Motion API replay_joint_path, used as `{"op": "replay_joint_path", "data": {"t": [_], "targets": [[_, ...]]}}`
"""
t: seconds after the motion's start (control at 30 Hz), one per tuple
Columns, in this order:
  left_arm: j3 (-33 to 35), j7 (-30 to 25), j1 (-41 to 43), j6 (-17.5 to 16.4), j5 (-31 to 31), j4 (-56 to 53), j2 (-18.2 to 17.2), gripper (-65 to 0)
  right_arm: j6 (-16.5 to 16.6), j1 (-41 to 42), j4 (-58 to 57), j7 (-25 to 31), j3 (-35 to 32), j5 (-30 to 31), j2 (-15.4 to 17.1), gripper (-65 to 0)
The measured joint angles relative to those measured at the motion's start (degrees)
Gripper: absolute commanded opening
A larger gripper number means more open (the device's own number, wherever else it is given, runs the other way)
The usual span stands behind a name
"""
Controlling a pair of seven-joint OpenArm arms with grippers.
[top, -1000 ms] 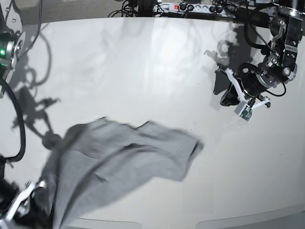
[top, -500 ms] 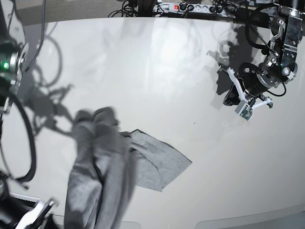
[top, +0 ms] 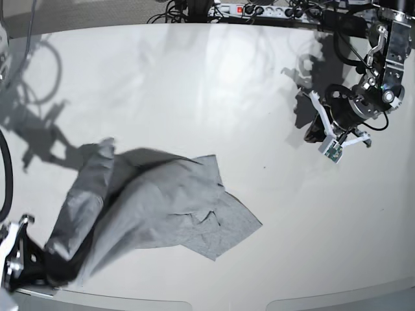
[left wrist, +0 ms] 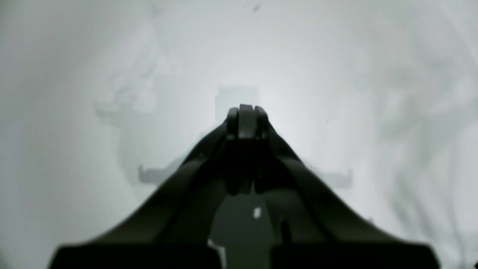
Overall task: Layout the t-shirt on the table in an organized manner, then fold the t-shirt properly
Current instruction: 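Lay the grey t-shirt down on the table with the right gripper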
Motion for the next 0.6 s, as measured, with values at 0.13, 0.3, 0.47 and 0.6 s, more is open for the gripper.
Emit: {"op": "replay_joint_path", "data": {"t": [0.13,0.3,0.47,0.6], "targets": [[0.02,0.28,-0.02,-0.04,1.51,0.00,0.09,-65.0,0.00,-5.18,0.00,0.20,0.07,-5.70,1.20,-65.0],[0.02,1.31,0.15,0.00,1.57,0.00,0.02,-65.0,0.04,-9.86,0.00,1.31,-0.02,-20.63,1.92,-65.0],[0.02,1.27,0.13,0.00,1.77,0.00,0.07,-65.0,-8.63,-12.98,-0.04,10.10,-0.02,-39.10,1.92,-65.0],[0.02,1.29,0.15,0.00,1.81,0.00,0.04,-65.0,-18.97,-14.78,-0.07,15.58,-0.02,-44.48,1.95,-64.9]]}}
